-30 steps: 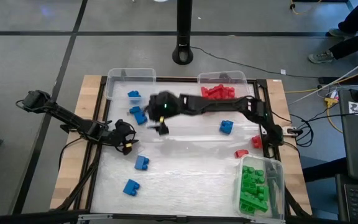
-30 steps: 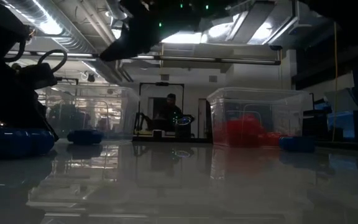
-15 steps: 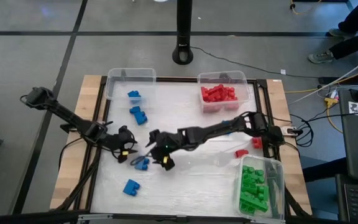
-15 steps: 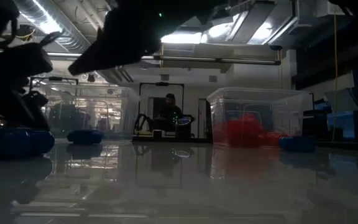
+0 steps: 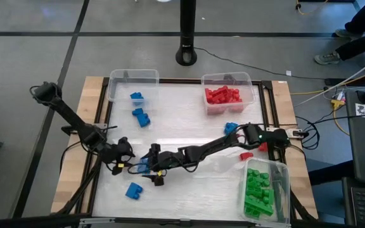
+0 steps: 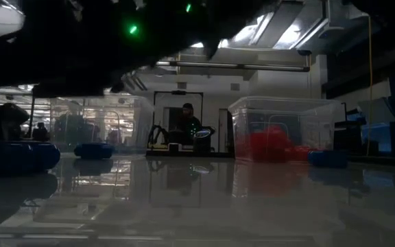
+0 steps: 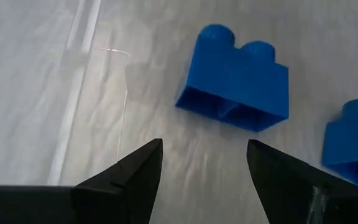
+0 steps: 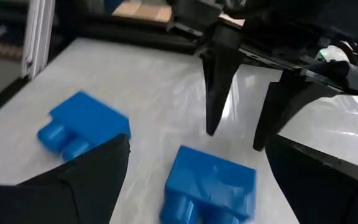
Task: Sort blocks
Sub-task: Put the blue game piece into the top left transparent bin
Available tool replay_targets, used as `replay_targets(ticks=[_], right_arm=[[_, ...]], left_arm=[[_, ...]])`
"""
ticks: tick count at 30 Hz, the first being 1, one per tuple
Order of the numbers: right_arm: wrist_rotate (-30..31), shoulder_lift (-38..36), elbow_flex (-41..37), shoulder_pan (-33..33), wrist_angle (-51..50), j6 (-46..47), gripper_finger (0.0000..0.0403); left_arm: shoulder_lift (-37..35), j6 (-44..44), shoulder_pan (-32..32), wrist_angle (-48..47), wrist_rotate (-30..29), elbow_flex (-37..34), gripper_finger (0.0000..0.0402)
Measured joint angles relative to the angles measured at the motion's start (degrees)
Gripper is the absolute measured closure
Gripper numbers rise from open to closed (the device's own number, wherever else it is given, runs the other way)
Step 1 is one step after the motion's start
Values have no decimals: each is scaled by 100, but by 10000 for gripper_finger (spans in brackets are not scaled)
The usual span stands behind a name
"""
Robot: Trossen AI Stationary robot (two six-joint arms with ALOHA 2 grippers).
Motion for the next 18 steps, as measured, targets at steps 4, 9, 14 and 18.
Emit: replay_targets(ticks=[4,9,14,18], right_arm=[[377,396,0,9,927,532,29],[558,695,2,15,1331,813,29],[979,752,4,84,1317,795,29],[1064,813,9,122,1238,767,29]], left_arm=[[246,-45,-133,250,-65,-1,178],[636,45,-243,749,-241,-1,178],[1047,50,-243,1152,-315,-1,178],[1345,187,-243,1595,-317,-2,178]])
